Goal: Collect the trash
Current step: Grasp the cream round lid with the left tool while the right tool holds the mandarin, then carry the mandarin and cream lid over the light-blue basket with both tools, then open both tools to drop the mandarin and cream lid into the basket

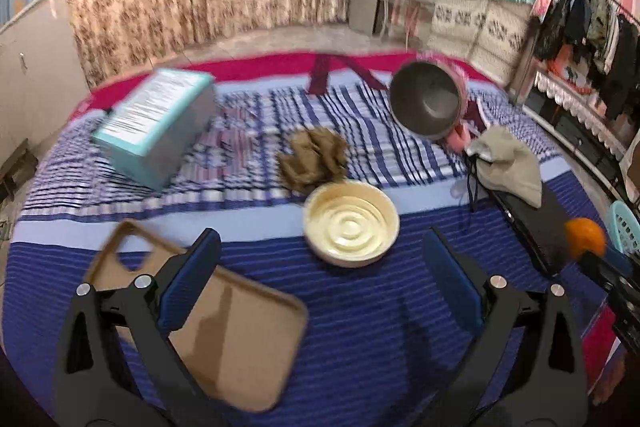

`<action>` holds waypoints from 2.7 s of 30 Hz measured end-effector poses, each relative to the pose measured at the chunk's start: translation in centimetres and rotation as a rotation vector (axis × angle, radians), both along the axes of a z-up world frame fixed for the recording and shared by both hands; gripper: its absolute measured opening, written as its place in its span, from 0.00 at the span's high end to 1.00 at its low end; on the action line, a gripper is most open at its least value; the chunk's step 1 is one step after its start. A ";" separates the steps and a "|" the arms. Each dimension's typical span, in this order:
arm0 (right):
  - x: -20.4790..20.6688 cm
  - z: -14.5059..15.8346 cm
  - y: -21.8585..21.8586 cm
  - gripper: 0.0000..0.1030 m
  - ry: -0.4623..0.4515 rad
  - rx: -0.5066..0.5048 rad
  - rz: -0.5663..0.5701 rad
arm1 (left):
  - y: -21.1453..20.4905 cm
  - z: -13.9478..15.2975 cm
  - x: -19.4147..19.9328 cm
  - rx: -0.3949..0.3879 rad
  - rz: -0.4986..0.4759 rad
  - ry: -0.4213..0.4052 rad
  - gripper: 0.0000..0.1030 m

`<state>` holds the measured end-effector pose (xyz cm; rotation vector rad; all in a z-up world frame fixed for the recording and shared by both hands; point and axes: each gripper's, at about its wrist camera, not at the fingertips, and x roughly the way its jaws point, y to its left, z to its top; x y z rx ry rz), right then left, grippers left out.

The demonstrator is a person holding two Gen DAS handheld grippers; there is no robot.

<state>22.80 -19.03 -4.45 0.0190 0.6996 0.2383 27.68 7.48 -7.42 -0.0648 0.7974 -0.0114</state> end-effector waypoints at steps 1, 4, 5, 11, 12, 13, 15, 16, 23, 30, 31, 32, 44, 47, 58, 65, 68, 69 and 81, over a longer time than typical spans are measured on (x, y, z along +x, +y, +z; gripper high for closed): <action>-0.3 -0.2 -0.9 0.73 0.002 -0.001 -0.020 | -0.3 -0.4 0.5 0.000 0.001 0.019 0.10; -0.8 -0.4 -2.8 0.73 0.002 0.007 -0.057 | -1.1 -1.5 2.0 0.004 0.005 0.064 0.14; -0.9 -0.4 -3.2 0.73 0.001 0.012 -0.067 | -1.2 -2.0 2.5 0.006 0.011 0.088 0.16; -1.8 -0.2 -5.8 0.73 -0.020 0.032 -0.121 | -1.7 -2.6 3.4 0.027 0.007 0.104 0.40; -2.0 -0.1 -6.2 0.73 -0.025 0.037 -0.131 | -1.9 -2.6 3.3 0.039 0.005 0.101 0.42; -2.2 -0.1 -6.5 0.73 -0.028 0.042 -0.138 | -2.1 -2.5 3.2 0.049 0.006 0.098 0.42; -2.8 0.1 -7.5 0.73 -0.038 0.053 -0.157 | -2.2 -2.4 2.9 0.055 0.009 0.086 0.42; -3.1 0.2 -8.0 0.73 -0.043 0.057 -0.167 | -2.3 -2.2 2.8 0.053 0.011 0.079 0.42; -5.1 0.8 -11.2 0.73 -0.089 0.050 -0.238 | -4.6 1.5 -1.2 0.050 -0.012 -0.063 0.42; -7.2 1.4 -15.9 0.73 -0.142 0.048 -0.347 | -11.4 5.8 -3.6 0.031 -0.132 -0.215 0.42; -7.4 1.4 -16.7 0.73 -0.146 0.056 -0.365 | -12.3 6.0 -3.6 0.025 -0.152 -0.223 0.42; -7.6 1.4 -17.8 0.73 -0.151 0.065 -0.390 | -13.4 6.4 -3.6 0.021 -0.172 -0.229 0.42; -10.3 1.0 -26.6 0.73 -0.184 0.037 -0.603 | -27.6 6.9 -6.0 0.033 -0.444 -0.295 0.42; -10.7 0.8 -27.7 0.73 -0.186 0.029 -0.626 | -30.6 5.8 -6.8 0.053 -0.507 -0.300 0.42; -11.0 -0.6 -30.3 0.73 -0.142 0.017 -0.661 | -38.4 1.8 -8.0 0.030 -0.672 -0.223 0.41; -12.2 -0.6 -31.8 0.73 -0.150 0.039 -0.726 | -42.3 1.1 -7.9 0.014 -0.736 -0.203 0.41; -12.6 -0.8 -32.6 0.73 -0.151 0.054 -0.750 | -43.3 0.9 -7.7 0.009 -0.752 -0.191 0.39; -12.7 -0.8 -32.6 0.73 -0.152 0.057 -0.756 | -43.4 0.9 -7.6 0.006 -0.751 -0.191 0.35; -11.7 -1.1 -31.8 0.73 -0.137 0.046 -0.736 | -39.8 2.4 -7.0 0.008 -0.636 -0.245 0.07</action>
